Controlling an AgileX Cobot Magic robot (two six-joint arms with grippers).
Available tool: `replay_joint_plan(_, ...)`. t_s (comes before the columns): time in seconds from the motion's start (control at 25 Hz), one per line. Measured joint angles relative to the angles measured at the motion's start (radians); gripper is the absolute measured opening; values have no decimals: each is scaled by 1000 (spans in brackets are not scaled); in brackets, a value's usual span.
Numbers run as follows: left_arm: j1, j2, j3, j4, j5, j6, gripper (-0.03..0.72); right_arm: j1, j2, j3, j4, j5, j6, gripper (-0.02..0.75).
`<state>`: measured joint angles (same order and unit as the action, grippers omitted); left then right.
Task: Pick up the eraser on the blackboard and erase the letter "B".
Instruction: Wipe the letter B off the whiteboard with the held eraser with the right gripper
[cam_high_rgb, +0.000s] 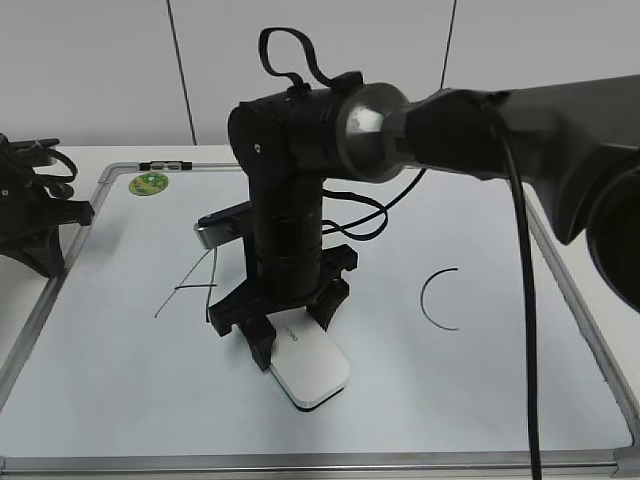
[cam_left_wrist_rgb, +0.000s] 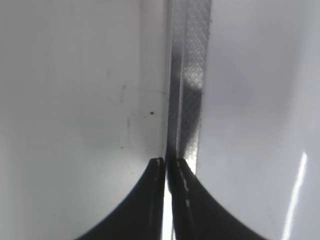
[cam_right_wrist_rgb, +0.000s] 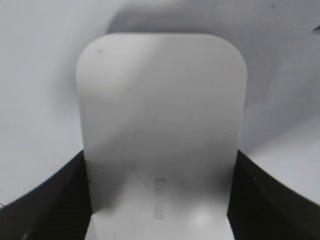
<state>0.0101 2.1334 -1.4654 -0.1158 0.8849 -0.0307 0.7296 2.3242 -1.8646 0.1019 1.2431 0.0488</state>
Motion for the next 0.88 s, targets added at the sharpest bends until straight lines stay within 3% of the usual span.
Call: replay_joint_plan(0.88,-2,1,0,0,2,0,28,-17,0,-2,-39,-3,49,533)
